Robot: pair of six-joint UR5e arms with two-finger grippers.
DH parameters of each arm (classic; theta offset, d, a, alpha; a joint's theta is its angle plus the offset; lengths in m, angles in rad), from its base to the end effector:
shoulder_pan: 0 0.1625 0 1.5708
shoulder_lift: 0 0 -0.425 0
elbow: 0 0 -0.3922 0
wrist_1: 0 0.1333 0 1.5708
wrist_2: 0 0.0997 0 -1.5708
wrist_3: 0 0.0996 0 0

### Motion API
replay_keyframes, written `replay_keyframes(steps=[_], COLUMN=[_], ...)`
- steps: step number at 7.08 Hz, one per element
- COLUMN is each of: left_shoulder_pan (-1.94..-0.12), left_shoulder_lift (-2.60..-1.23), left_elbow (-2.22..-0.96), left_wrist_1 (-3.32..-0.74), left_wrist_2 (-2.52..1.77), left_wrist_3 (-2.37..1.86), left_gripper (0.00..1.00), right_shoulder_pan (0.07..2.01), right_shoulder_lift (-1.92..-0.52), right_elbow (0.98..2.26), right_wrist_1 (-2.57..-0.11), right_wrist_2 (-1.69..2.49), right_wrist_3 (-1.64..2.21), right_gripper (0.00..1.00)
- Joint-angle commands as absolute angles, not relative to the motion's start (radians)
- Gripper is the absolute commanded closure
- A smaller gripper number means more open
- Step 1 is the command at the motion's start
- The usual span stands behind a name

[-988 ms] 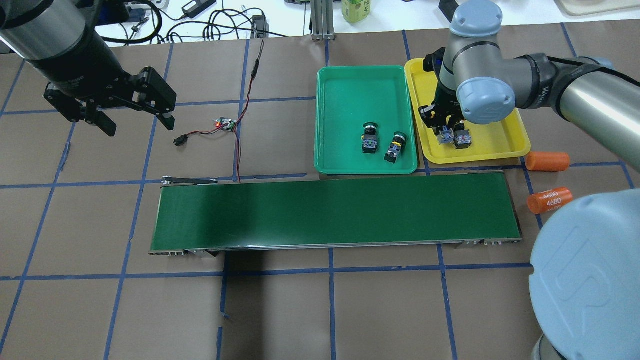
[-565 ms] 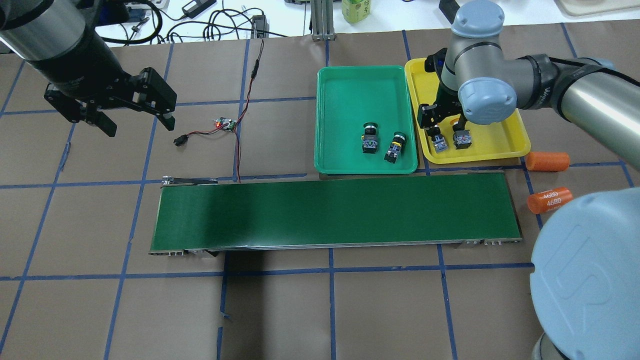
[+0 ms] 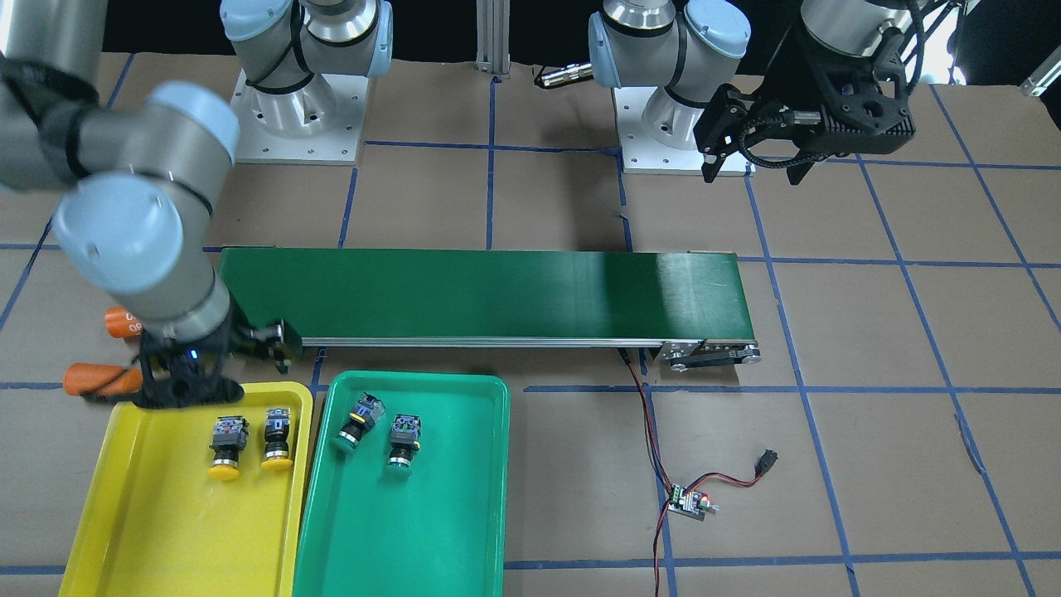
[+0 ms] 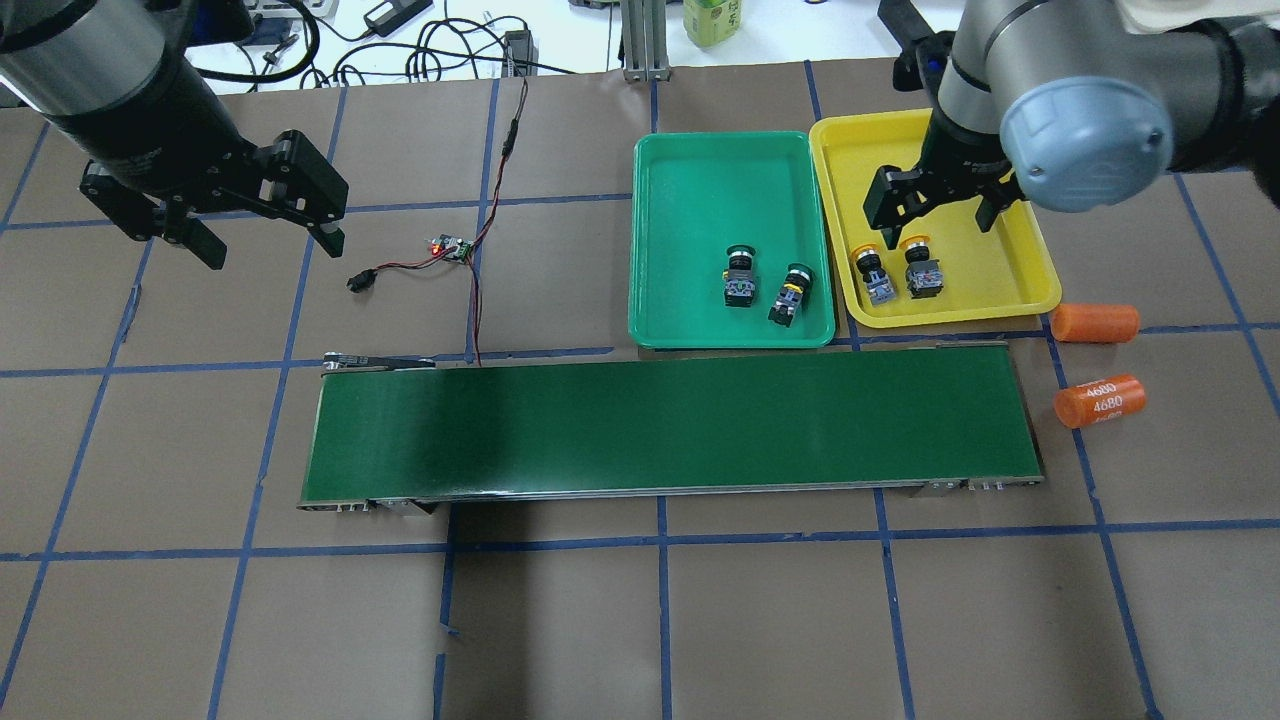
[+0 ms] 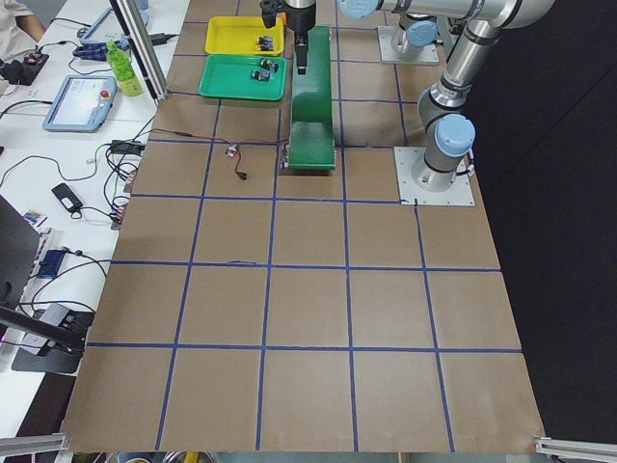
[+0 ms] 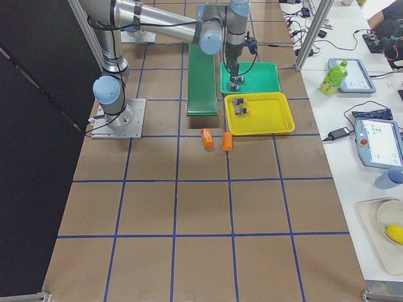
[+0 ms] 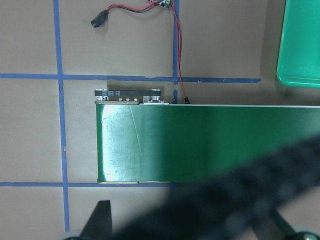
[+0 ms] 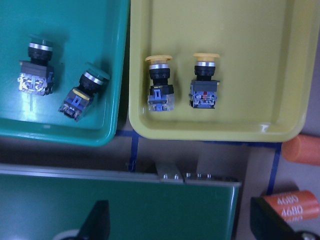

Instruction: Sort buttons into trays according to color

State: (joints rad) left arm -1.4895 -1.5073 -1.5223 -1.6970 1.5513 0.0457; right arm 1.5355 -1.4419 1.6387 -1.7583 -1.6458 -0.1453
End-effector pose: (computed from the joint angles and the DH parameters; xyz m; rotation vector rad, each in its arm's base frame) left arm -0.0974 -0.4705 0.5295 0.0558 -3.1207 -0.0202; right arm 0.1068 -0.5421 0.4070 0.1692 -3.0630 -0.0246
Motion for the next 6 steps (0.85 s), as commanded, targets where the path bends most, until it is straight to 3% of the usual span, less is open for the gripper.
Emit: replay_keyframes(steps=[1,3,6], left_shoulder_pan=[-1.483,-1.485,-1.485], left_shoulder_lift=[-1.523,-1.532,-1.532], left_elbow=[-1.468,-1.463,-1.471], left_wrist_1=[-1.71,-1.715,-1.704], left_wrist_2=[1.569,1.572,1.572], left_wrist_3=[0.045,0.044,0.046], left_gripper=[0.0,0.0,0.0], right_shoulder_pan=[1.542,1.542,1.536], right_shoulder_lift=[-1.617,-1.75,-1.715], right_elbow=[1.631,1.647,1.672], right_wrist_1=[-1.517,-1.427,-1.428], right_wrist_2=[-1.612,-1.557,-1.542], right_wrist_3=[-0.068,0.011,0.015], right_gripper=[0.0,0.0,0.0])
